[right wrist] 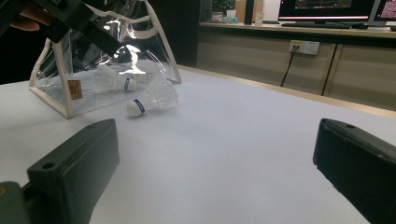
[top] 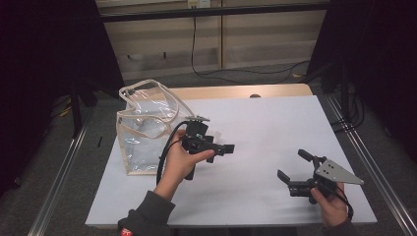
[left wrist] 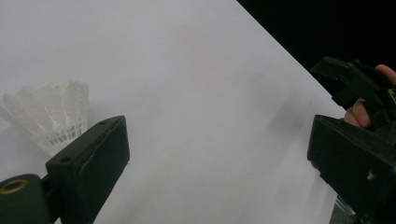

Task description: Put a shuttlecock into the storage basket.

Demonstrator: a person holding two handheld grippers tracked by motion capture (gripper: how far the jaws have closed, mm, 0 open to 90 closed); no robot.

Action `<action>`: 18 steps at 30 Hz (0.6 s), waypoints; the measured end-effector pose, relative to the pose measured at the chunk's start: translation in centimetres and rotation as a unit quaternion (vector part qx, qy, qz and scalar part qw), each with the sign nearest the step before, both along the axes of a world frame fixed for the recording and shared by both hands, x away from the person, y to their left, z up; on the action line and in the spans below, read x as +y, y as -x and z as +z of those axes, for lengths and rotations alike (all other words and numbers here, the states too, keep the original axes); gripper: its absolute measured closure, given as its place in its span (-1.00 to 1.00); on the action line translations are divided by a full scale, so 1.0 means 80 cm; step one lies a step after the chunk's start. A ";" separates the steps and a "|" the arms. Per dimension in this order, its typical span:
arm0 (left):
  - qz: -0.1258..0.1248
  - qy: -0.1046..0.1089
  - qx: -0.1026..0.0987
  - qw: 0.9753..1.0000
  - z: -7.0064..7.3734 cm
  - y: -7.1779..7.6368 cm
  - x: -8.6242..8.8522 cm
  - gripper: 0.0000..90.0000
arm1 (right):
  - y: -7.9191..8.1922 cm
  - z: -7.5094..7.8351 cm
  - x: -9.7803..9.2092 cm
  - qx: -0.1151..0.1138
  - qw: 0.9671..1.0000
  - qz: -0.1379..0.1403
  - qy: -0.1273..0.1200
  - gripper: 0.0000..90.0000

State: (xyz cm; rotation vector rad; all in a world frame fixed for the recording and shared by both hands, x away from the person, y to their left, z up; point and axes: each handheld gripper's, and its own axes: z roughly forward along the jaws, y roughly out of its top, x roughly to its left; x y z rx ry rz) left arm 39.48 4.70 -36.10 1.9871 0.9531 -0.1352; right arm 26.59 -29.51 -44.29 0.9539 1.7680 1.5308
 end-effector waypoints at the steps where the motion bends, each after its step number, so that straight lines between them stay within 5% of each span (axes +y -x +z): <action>1: 0.000 -0.002 -0.001 1.000 -0.002 0.000 0.000 -0.87 | 0.000 0.000 0.000 -0.001 1.000 0.000 0.001 -0.99; 18: 0.010 -0.019 -0.003 1.000 -0.024 0.001 0.000 -0.86 | 0.001 0.000 0.000 0.000 1.000 0.000 0.000 -0.99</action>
